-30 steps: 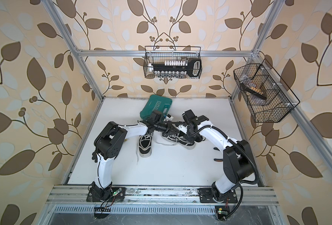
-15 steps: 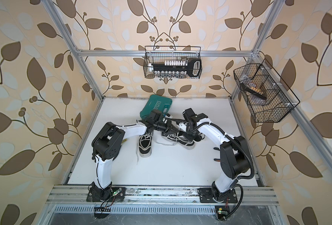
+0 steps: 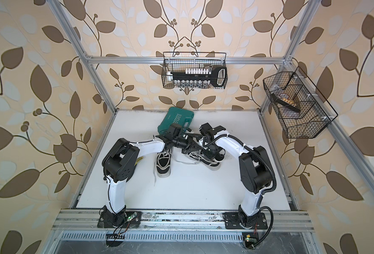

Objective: Insert the insole into the shoe

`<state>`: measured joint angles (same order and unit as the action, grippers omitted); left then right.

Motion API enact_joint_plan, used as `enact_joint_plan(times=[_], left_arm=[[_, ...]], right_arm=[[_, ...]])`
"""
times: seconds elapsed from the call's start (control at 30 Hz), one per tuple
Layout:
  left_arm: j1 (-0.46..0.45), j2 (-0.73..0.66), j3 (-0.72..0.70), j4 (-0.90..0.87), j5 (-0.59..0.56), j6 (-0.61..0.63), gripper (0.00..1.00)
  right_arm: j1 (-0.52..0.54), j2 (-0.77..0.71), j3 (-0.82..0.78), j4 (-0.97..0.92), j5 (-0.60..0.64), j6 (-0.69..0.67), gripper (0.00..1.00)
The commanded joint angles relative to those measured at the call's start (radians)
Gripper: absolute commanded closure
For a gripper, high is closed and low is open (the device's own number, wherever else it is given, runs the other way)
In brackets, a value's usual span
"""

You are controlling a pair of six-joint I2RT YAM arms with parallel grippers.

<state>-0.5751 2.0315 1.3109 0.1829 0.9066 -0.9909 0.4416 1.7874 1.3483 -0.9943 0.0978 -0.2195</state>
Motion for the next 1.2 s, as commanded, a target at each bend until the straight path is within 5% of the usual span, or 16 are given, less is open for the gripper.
enact_joint_plan(times=[0.0,0.33,0.57,0.73,0.9,1.03,1.17], left_arm=[[0.009,-0.059,0.028,0.012,0.020,0.035,1.00],[0.008,-0.049,0.003,0.068,0.023,-0.003,1.00],[0.008,-0.044,-0.025,0.128,0.028,-0.038,1.00],[0.010,-0.033,-0.046,0.217,0.031,-0.106,1.00],[0.011,-0.019,-0.076,0.236,0.025,-0.124,1.00],[0.013,-0.042,-0.092,0.214,0.014,-0.104,1.00],[0.014,-0.045,-0.077,0.176,0.010,-0.080,1.00]], right_arm=[[0.003,-0.081,-0.049,-0.075,0.049,0.034,1.00],[0.017,-0.110,-0.039,0.004,-0.057,0.081,1.00],[0.036,-0.052,-0.051,0.066,0.062,0.138,1.00],[0.035,-0.158,-0.144,0.197,-0.091,0.120,1.00],[0.032,-0.093,-0.133,0.302,-0.146,0.128,1.00],[0.028,-0.092,-0.079,0.184,-0.172,0.138,0.55],[0.020,-0.195,-0.123,0.147,-0.170,0.144,0.35]])
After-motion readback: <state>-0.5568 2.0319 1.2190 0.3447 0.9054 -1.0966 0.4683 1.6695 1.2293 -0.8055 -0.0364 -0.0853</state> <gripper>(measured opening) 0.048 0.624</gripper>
